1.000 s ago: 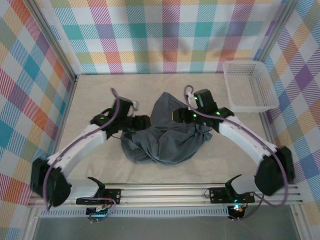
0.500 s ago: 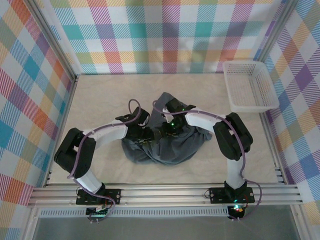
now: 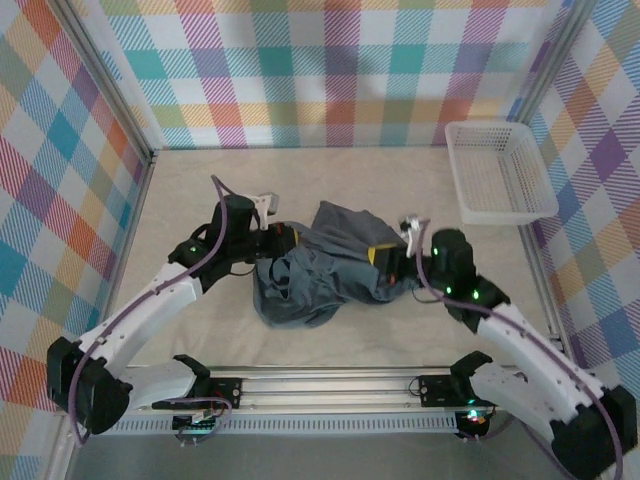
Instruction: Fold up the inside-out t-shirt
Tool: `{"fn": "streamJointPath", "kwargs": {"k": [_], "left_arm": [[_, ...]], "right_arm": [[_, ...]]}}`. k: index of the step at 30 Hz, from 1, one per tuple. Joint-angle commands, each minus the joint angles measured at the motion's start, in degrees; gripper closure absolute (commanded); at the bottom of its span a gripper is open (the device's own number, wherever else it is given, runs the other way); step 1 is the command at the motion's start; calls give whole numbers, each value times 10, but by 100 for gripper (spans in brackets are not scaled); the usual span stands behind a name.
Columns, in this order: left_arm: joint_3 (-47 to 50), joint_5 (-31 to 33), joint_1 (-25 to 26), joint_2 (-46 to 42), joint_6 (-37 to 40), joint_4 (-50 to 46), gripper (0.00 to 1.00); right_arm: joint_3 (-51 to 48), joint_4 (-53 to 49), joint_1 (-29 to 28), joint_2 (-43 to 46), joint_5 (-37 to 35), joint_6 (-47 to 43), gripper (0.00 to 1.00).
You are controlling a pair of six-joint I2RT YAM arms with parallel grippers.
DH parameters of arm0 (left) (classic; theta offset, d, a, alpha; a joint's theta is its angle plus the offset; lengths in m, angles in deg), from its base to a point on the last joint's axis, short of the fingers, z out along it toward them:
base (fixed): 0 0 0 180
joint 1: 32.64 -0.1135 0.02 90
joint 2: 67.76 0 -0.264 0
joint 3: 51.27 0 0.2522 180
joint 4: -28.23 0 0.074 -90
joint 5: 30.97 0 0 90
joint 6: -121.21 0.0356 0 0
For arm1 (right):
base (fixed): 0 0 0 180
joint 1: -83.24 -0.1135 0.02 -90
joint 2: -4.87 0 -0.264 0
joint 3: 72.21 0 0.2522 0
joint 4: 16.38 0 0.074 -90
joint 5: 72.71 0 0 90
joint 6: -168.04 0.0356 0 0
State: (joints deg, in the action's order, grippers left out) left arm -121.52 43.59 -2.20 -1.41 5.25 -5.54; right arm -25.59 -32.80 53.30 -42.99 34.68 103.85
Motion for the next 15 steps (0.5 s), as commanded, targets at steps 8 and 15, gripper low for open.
{"fn": "streamJointPath", "kwargs": {"k": [8,15], "left_arm": [[133,10,7,27,-48,-11,100],[121,26,19,10,-36,-12,100]], "right_arm": [[55,-169,-29,-87,36,-40,59],[218,-142,-145,-305,-5,-214,35]]}}
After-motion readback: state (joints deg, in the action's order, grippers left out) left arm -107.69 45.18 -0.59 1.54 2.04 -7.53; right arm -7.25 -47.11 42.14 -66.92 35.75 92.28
